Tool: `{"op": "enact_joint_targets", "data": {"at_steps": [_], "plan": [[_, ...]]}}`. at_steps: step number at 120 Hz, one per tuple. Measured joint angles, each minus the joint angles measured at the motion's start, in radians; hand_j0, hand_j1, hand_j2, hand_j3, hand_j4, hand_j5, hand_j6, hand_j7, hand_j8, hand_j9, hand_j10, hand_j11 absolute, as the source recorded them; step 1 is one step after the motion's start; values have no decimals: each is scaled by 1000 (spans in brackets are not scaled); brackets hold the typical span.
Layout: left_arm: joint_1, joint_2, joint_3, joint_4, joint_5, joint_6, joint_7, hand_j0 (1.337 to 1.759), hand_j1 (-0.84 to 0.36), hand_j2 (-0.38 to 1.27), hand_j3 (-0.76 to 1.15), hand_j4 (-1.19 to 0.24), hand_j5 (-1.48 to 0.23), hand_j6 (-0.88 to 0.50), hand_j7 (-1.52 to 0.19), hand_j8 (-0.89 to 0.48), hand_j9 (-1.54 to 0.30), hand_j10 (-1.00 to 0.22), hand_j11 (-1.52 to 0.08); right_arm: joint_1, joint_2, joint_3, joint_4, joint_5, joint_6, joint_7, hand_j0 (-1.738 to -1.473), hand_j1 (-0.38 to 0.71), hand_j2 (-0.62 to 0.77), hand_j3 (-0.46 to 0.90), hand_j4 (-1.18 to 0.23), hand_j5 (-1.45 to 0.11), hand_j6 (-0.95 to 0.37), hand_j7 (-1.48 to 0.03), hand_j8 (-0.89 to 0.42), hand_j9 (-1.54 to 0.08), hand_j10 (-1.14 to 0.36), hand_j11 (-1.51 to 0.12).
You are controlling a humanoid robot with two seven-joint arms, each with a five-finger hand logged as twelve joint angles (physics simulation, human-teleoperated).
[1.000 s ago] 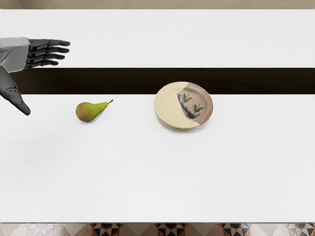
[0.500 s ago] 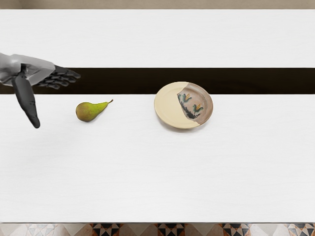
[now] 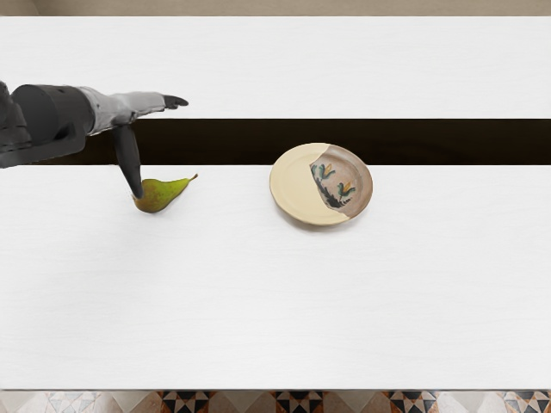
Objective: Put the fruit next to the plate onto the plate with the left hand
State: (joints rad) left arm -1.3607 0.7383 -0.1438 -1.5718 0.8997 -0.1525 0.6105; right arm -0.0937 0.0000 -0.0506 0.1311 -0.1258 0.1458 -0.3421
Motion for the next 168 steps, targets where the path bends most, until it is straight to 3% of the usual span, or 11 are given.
{"op": "enact_joint_targets", "data": {"at_steps": [31, 41, 83, 139, 168], "plan": [[7, -28, 112, 7, 78, 52, 0, 1658, 330, 5, 0, -21, -22, -22, -22, -22, -22, -20, -22, -1, 0, -1, -1, 0, 0, 0, -1658, -349, 0, 0, 0, 0, 0, 0, 0, 0, 0, 0], [45, -31, 132, 12, 113, 68, 0, 1658, 330, 5, 0, -21, -23, -22, -22, -22, -22, -20, -22, -1, 0, -1, -1, 0, 0, 0, -1658, -349, 0, 0, 0, 0, 0, 0, 0, 0, 0, 0], [73, -86, 154, 34, 182, 104, 0, 1658, 294, 11, 0, -51, -61, -52, -61, -52, -61, -50, -61, -1, 0, -2, -1, 0, 0, 0, -1658, -349, 0, 0, 0, 0, 0, 0, 0, 0, 0, 0], [129, -150, 188, 138, 282, 153, 0, 1658, 185, 30, 0, -142, -180, -143, -180, -143, -180, -141, -179, -1, 0, -1, -1, 0, 0, 0, -1658, -349, 0, 0, 0, 0, 0, 0, 0, 0, 0, 0], [132, -155, 212, 155, 294, 183, 0, 1658, 154, 36, 0, -168, -214, -170, -214, -169, -213, -168, -213, -1, 0, -1, -1, 0, 0, 0, -1658, -349, 0, 0, 0, 0, 0, 0, 0, 0, 0, 0]]}}
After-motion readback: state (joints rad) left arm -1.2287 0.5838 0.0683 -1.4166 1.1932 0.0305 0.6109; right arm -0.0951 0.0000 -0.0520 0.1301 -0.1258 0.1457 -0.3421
